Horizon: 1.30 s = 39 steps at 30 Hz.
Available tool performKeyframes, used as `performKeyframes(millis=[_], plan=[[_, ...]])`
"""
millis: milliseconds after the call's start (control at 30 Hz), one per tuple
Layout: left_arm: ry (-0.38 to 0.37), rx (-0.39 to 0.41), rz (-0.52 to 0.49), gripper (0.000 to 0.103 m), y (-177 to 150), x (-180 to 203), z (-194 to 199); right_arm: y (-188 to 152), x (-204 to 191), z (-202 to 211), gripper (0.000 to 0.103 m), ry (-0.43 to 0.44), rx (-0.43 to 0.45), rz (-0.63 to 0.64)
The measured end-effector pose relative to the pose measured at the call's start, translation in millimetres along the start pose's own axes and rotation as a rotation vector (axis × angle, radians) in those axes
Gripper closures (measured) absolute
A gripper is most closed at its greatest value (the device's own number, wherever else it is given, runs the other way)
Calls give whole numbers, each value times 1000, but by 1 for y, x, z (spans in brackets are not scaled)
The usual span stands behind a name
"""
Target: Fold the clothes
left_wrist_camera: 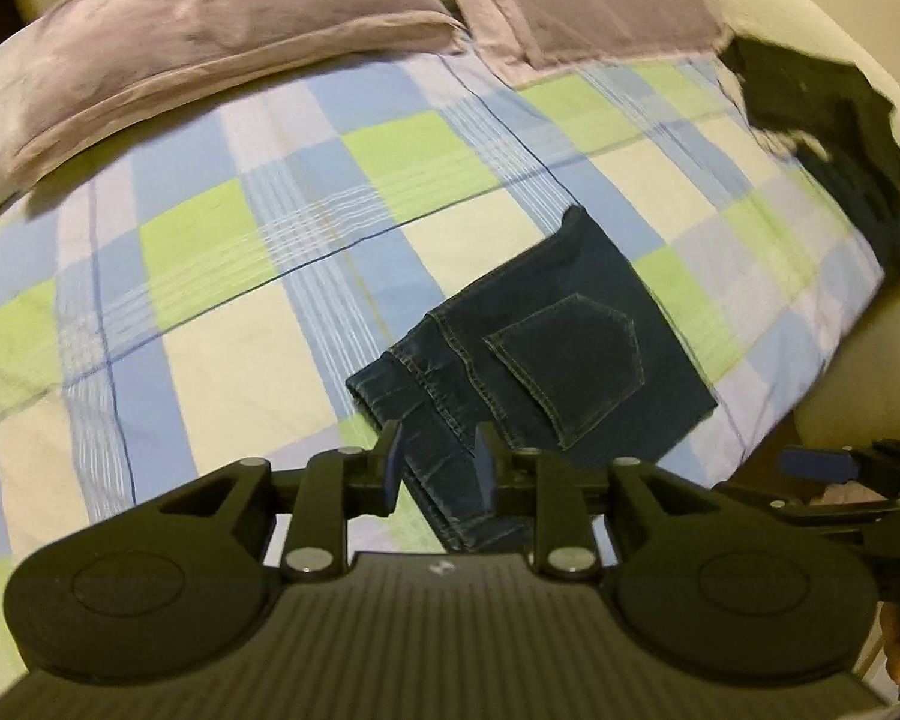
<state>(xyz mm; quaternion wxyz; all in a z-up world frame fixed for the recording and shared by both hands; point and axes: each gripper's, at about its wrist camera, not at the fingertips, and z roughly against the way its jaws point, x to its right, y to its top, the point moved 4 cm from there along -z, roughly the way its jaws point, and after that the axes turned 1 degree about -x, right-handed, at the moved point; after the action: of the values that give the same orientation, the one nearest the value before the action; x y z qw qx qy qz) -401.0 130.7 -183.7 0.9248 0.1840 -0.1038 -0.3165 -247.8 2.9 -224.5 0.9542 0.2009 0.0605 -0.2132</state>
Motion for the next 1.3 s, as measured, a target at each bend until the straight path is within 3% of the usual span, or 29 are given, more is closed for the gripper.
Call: performKeyframes(millis=[233,567,933,1300], plan=[[0,30,93,81,-26,18,29,0,11,15,36,51,9,98],[-12,76,-2,78,-24,26,59,-8,22,55,36,39,91,25],[-28,117,-88,74,-47,-15,102,-48,-19,66,36,43,96,-125],[-30,127,-59,73,-48,-35,102,-59,-39,65,36,27,106,-125]])
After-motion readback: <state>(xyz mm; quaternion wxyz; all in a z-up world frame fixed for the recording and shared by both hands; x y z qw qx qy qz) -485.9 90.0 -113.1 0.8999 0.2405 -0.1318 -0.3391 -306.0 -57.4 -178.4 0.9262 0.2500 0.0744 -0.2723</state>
